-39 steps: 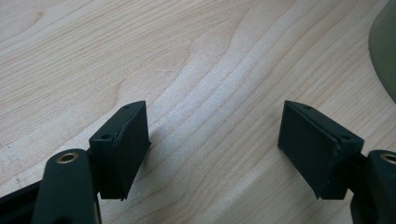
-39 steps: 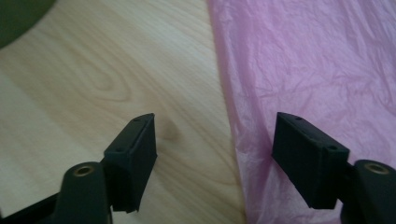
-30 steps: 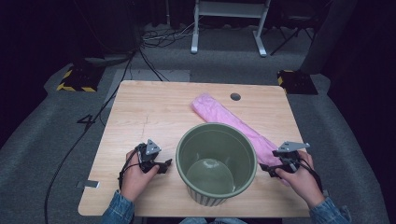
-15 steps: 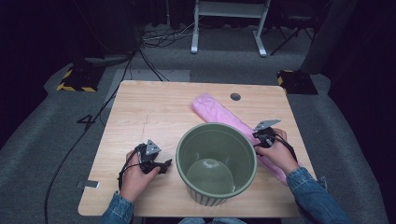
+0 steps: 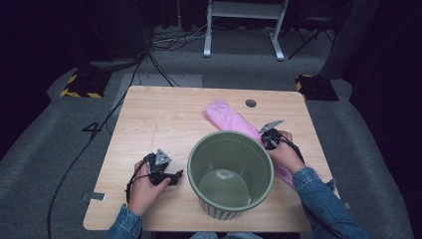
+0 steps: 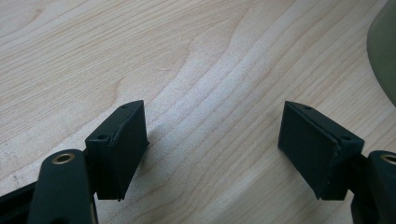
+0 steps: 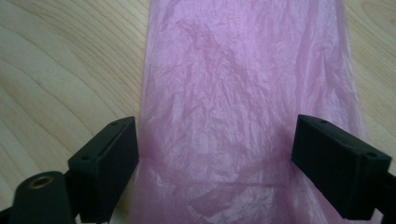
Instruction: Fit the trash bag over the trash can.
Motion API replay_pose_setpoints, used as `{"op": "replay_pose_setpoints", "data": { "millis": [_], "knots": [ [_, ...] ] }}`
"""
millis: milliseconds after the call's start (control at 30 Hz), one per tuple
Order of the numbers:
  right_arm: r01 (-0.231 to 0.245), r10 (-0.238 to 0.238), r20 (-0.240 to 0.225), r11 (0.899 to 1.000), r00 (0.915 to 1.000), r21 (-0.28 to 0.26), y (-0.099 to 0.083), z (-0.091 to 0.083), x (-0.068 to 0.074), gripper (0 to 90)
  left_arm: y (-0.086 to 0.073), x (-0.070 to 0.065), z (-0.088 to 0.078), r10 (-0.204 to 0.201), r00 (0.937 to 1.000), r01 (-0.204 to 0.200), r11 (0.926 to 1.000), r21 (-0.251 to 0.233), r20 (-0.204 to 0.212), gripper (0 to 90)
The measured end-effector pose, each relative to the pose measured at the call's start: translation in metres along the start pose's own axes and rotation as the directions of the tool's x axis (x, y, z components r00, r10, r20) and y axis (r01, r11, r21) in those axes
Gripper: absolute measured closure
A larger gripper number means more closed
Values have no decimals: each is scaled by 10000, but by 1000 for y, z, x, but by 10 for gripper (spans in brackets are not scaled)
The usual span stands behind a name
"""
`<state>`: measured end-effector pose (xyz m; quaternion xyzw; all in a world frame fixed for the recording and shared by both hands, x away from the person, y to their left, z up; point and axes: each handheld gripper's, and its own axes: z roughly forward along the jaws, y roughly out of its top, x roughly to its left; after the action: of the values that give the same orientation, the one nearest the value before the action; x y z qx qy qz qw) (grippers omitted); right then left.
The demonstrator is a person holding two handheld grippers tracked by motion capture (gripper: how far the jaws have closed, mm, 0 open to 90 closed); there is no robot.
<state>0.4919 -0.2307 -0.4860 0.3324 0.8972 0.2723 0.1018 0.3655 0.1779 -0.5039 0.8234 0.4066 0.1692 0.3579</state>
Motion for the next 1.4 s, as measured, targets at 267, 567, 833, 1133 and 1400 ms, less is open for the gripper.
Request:
{"op": "replay_pose_setpoints", "data": {
  "millis": [267,567,833,1133,1400],
  "knots": [
    [-40,40,2,9930,10000,1177,2,-15,2,508,0,0,0,-15,10000,15,10000,-1,-4,238],
    [-798,797,56,9891,9968,1238,-7,-24,-3,897,0,0,0,-31,10000,31,10000,24,17,235],
    [-1167,1166,-40,9927,9932,-317,-20,-38,-6,900,0,0,0,-34,10000,34,10000,27,21,234],
    [-1350,1254,-583,9682,9904,-2105,-25,-74,-2,900,0,-1,0,-37,10000,37,10000,5,11,234],
    [-1049,835,-801,9425,9933,-3174,-19,-104,7,898,0,-1,0,-41,10000,41,10000,-6,8,234]
  ]
}}
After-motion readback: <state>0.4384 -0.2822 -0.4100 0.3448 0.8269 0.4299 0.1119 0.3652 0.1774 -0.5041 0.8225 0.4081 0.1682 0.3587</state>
